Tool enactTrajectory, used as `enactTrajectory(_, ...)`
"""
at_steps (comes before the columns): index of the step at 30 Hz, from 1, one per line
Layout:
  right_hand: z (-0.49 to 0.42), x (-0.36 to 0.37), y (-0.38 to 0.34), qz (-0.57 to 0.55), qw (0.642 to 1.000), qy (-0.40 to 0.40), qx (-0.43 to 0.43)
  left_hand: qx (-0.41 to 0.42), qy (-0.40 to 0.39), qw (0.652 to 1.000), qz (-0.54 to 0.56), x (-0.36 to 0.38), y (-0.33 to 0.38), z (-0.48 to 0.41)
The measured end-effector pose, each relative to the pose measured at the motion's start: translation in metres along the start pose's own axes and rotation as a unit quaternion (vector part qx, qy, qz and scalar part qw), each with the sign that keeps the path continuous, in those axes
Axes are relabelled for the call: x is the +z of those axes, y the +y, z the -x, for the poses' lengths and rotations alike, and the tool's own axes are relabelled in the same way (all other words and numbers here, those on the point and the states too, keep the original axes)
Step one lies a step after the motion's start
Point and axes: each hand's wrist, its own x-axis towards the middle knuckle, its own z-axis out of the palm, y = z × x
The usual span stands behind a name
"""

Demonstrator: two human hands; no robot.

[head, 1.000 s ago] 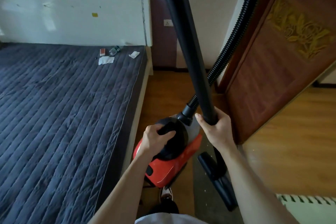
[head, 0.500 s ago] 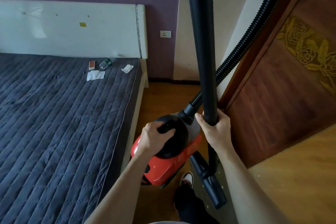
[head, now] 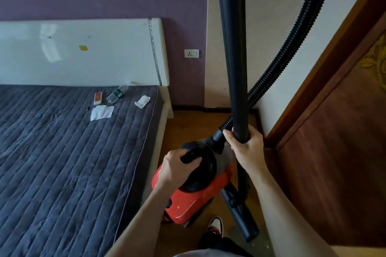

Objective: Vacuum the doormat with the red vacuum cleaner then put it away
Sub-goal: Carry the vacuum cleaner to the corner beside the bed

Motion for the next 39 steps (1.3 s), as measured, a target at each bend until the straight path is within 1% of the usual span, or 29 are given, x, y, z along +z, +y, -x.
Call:
enactTrajectory(3,-0.059,-0.004,0.012,0.002,1.0,-0.007,-0.005,-0.014,-0.007,1.0,-0.007,0.008,0.012,-0.058)
enactTrajectory(8,-0.137,0.0,0.038,0.019,0.999,0.021,-0.015,0.018,0.005,1.0,-0.01,0.016,0.031,-0.141)
enactTrajectory(13,-0.194,0.014,0.058,0.014,1.0,0.023,-0.01,0.022,0.005,1.0,-0.001,0.019,0.033,-0.212)
enactTrajectory(19,-0.262,0.037,0.091,0.031,0.999,0.035,0.01,0.027,-0.043,0.999,0.017,0.031,0.023,-0.295)
enactTrajectory(25,-0.34,0.067,0.123,0.079,0.995,0.054,0.036,0.019,-0.076,0.996,0.044,0.039,0.007,-0.393)
enactTrajectory(30,-0.404,0.088,0.136,0.114,0.989,0.082,0.052,0.036,-0.112,0.993,0.022,0.036,0.009,-0.466)
enactTrajectory(35,-0.449,0.099,0.141,0.126,0.986,0.082,0.066,0.06,-0.119,0.991,0.006,0.031,0.013,-0.525)
enactTrajectory(39,-0.474,0.101,0.143,0.121,0.986,0.101,0.061,0.076,-0.126,0.989,0.006,0.032,0.015,-0.561)
